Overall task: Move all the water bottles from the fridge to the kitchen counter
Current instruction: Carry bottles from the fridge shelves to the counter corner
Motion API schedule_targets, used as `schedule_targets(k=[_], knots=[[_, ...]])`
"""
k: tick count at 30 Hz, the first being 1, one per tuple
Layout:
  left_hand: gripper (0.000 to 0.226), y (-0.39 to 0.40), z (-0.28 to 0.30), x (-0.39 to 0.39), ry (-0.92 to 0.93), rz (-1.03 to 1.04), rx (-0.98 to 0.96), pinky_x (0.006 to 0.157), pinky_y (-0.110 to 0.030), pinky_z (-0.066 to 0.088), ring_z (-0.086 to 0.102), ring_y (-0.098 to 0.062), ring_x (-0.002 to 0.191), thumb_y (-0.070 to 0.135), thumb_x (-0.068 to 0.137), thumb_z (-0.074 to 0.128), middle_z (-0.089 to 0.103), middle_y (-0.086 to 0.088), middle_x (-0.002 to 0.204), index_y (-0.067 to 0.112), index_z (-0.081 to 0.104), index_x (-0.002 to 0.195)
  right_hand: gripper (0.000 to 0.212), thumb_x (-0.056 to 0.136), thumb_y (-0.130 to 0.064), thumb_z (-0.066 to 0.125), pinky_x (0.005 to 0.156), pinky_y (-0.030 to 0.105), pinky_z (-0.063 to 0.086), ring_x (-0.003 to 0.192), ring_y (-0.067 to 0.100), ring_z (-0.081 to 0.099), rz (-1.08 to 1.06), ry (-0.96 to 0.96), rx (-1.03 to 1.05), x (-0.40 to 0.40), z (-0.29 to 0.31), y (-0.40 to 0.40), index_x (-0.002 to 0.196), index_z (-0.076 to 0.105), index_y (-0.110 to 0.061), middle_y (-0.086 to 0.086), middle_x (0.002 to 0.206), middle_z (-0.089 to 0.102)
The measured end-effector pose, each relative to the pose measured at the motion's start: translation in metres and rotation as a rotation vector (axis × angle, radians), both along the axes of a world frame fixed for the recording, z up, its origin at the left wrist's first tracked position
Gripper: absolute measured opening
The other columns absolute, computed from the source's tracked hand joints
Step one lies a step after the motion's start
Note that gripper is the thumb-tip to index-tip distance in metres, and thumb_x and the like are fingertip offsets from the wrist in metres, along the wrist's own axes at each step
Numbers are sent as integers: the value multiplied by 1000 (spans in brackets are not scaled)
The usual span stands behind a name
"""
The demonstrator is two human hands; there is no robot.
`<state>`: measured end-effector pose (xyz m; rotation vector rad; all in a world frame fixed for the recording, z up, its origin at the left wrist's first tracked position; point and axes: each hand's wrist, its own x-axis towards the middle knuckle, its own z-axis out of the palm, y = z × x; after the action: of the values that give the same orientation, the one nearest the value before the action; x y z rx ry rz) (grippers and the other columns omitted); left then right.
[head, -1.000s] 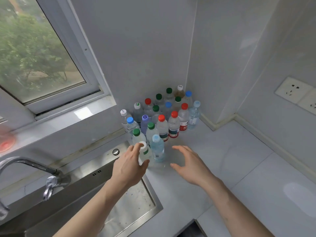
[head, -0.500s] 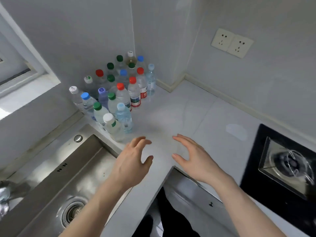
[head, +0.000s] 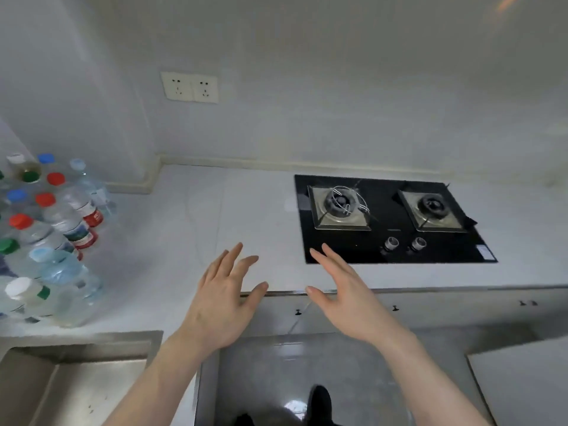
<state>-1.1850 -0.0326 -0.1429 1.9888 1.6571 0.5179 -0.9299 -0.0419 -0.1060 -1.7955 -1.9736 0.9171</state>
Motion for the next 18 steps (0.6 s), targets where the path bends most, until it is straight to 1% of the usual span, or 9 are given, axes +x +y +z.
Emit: schedule_targets(k=[2, 4, 8, 9, 10, 12, 13, 16, 18], knots=[[68, 1, 12, 24, 14, -76, 21, 127, -36, 12, 6, -16, 157, 73, 92, 31, 10, 12, 170, 40, 37, 151, 69, 102, -43, 60, 128, 32, 15, 157, -1, 5, -68, 23, 7, 25, 3, -18, 161, 22, -46, -28, 169, 2], [62, 3, 22, 50, 34, -157, 22, 127, -36, 11, 4, -15, 157, 68, 96, 37, 9, 14, 170, 41, 36, 152, 70, 102, -44, 60, 127, 30, 14, 156, -2, 3, -135, 49, 27, 49, 6, -37, 160, 22, -47, -29, 168, 1], [69, 1, 39, 109, 61, -314, 67, 127, -39, 15, 9, -16, 156, 73, 91, 30, 12, 14, 169, 40, 38, 152, 70, 100, -43, 61, 128, 34, 16, 156, -1, 5, -289, 79, 42, 101, 16, -78, 159, 23, -49, -30, 168, 1], [66, -2, 43, 136, 58, -373, 77, 127, -40, 15, 10, -16, 156, 70, 93, 33, 13, 13, 169, 40, 39, 152, 70, 100, -43, 61, 128, 33, 17, 157, 0, 6, -345, 70, 50, 123, 19, -96, 160, 23, -49, -29, 168, 1], [62, -2, 46, 149, 53, -397, 77, 126, -40, 16, 11, -15, 155, 66, 96, 38, 14, 12, 169, 39, 40, 152, 71, 100, -43, 61, 126, 29, 18, 157, 1, 8, -367, 63, 49, 133, 20, -104, 160, 23, -48, -28, 169, 1], [55, -11, 53, 193, 52, -469, 101, 126, -40, 16, 12, -15, 155, 56, 99, 46, 15, 12, 168, 38, 41, 151, 72, 100, -42, 61, 120, 21, 22, 155, 5, 20, -440, 60, 55, 166, 24, -133, 160, 23, -46, -27, 169, 1], [54, -18, 56, 215, 57, -502, 122, 126, -39, 15, 11, -15, 155, 54, 100, 48, 15, 12, 168, 38, 41, 151, 72, 100, -42, 62, 118, 19, 21, 155, 6, 23, -469, 59, 60, 183, 25, -148, 160, 22, -46, -27, 169, 0], [54, -42, 62, 277, 45, -588, 145, 127, -37, 12, 8, -13, 155, 51, 100, 52, 14, 14, 168, 38, 42, 151, 72, 101, -43, 60, 117, 13, 11, 155, -2, 8, -550, 53, 67, 233, 25, -190, 161, 20, -47, -27, 169, -1], [53, -56, 64, 309, 42, -633, 160, 127, -35, 10, 8, -11, 155, 50, 99, 53, 14, 15, 168, 37, 42, 150, 71, 101, -44, 60, 113, 7, 11, 153, -7, 9, -592, 53, 71, 258, 24, -213, 161, 22, -46, -27, 169, 0]])
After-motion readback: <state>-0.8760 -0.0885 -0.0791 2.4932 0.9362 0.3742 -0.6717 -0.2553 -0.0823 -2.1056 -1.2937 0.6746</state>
